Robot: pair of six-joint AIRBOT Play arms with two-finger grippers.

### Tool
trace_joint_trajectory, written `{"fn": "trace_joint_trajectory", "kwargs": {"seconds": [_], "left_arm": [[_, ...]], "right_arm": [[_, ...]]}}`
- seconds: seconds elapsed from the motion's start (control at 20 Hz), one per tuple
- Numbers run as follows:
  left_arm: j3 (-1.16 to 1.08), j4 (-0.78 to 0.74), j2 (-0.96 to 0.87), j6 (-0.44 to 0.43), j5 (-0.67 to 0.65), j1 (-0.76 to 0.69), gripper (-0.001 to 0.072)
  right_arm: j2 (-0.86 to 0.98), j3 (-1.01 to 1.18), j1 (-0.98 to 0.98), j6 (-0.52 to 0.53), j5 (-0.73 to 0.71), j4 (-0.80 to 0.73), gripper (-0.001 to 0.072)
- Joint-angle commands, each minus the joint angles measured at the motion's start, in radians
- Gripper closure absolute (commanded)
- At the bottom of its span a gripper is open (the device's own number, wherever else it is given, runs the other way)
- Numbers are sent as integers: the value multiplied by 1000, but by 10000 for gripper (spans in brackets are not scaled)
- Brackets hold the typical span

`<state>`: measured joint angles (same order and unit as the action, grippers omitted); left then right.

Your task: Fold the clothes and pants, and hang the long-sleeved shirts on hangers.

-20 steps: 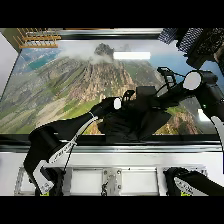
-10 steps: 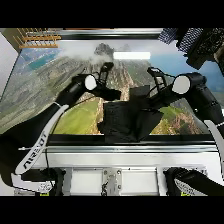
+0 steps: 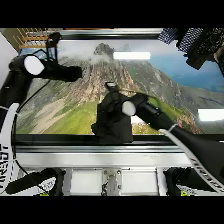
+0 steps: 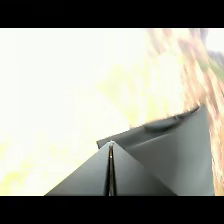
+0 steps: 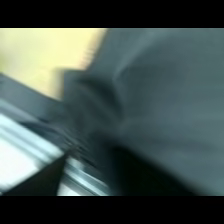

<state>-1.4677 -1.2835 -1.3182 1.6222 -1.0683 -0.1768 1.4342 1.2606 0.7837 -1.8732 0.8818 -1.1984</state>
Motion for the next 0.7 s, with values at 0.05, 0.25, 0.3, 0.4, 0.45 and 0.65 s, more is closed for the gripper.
{"fn": "trace_joint_trajectory", "kwargs": {"seconds": [0.05,0.25,0.3,0.4,0.45,0.65], "left_arm": [[-1,-6,85,-2,-31,103,704],[10,-6,140,-2,-53,149,704],[38,-5,159,-2,-47,148,704],[138,-4,200,-2,-11,121,704],[200,5,218,-2,4,99,704],[391,122,219,-3,50,-36,704]], "right_arm": [[145,29,227,267,-431,362,11],[51,22,177,375,-356,312,11],[13,4,141,375,-317,261,11],[-74,-61,51,374,-250,185,12],[-123,-105,2,374,-224,166,12],[-315,-307,-258,352,-103,150,11]]}}
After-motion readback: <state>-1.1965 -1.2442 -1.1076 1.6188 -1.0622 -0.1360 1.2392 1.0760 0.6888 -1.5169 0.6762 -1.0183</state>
